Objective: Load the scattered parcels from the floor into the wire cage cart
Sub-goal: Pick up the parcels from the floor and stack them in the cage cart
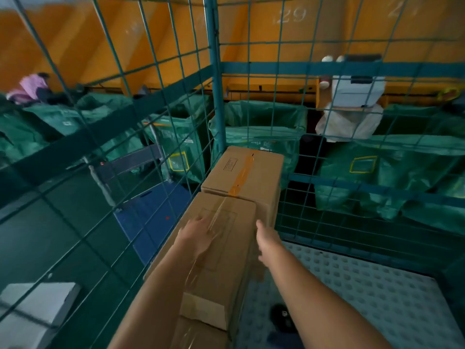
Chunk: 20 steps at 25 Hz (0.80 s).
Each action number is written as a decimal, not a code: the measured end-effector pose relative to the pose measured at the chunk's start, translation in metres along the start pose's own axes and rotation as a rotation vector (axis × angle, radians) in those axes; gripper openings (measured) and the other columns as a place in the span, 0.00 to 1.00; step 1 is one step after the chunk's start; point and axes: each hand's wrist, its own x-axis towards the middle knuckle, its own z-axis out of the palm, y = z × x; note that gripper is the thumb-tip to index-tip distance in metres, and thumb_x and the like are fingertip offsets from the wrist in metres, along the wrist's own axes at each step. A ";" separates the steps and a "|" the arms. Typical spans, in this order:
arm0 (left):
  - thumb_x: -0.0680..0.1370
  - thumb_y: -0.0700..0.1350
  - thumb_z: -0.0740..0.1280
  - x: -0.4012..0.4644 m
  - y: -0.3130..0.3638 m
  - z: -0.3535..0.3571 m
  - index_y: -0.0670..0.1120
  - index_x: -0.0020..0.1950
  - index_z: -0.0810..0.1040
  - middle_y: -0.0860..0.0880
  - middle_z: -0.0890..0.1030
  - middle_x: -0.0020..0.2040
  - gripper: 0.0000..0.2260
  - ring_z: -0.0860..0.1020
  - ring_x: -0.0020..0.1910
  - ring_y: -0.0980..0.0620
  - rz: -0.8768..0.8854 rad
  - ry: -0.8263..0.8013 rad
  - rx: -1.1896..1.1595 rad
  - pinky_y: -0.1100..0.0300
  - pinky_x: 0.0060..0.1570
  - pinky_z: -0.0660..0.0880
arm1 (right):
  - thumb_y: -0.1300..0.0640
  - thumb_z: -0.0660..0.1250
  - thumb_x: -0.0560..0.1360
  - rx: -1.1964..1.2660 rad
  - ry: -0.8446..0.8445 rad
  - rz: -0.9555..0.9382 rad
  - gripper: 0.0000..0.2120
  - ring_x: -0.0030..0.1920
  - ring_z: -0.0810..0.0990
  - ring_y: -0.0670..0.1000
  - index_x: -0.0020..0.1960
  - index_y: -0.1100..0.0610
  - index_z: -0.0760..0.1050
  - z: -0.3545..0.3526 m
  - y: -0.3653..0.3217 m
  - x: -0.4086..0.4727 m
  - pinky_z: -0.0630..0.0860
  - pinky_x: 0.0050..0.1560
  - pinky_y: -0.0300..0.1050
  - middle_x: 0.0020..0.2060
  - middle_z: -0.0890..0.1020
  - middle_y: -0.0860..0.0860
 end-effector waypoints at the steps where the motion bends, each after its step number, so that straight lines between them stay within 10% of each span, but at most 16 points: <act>1: 0.81 0.45 0.58 -0.014 0.004 -0.007 0.49 0.69 0.71 0.46 0.75 0.63 0.16 0.74 0.60 0.45 0.016 0.033 -0.038 0.48 0.60 0.73 | 0.45 0.55 0.82 0.006 0.007 -0.033 0.25 0.66 0.71 0.60 0.73 0.59 0.64 -0.012 0.000 -0.014 0.69 0.67 0.57 0.69 0.70 0.58; 12: 0.80 0.43 0.57 -0.188 -0.024 0.044 0.47 0.59 0.78 0.48 0.80 0.53 0.13 0.78 0.50 0.47 -0.240 0.174 -0.319 0.57 0.45 0.74 | 0.60 0.62 0.79 -0.182 -0.050 -0.113 0.09 0.32 0.75 0.49 0.40 0.55 0.71 -0.025 0.120 -0.114 0.67 0.29 0.37 0.33 0.77 0.52; 20: 0.77 0.39 0.61 -0.393 -0.072 0.129 0.47 0.59 0.80 0.48 0.80 0.59 0.14 0.78 0.57 0.49 -0.734 0.155 -0.508 0.64 0.45 0.69 | 0.61 0.59 0.80 -0.538 -0.470 -0.010 0.10 0.30 0.72 0.48 0.40 0.56 0.69 0.019 0.254 -0.188 0.63 0.31 0.38 0.32 0.74 0.52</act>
